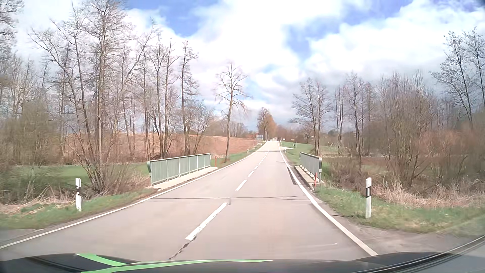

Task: Follow the waypoints while adhering to traffic rules and regulations

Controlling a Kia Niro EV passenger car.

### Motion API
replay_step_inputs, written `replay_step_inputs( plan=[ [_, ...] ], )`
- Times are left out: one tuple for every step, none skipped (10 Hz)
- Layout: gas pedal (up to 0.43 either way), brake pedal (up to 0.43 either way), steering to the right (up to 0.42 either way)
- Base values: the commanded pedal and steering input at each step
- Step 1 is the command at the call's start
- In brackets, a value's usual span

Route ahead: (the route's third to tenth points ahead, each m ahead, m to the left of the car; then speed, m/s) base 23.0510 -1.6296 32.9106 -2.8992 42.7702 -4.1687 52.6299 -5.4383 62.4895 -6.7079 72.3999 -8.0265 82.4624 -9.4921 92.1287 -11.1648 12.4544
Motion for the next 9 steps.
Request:
replay_step_inputs(
  plan=[
    [0.220,0.000,0.029],
    [0.220,0.000,0.029],
    [0.220,0.000,0.028],
    [0.220,0.000,0.027],
    [0.220,0.000,0.024],
    [0.220,0.000,0.023],
    [0.220,0.000,0.022],
    [0.240,0.000,0.022],
    [0.240,0.000,0.022]
  ],
)
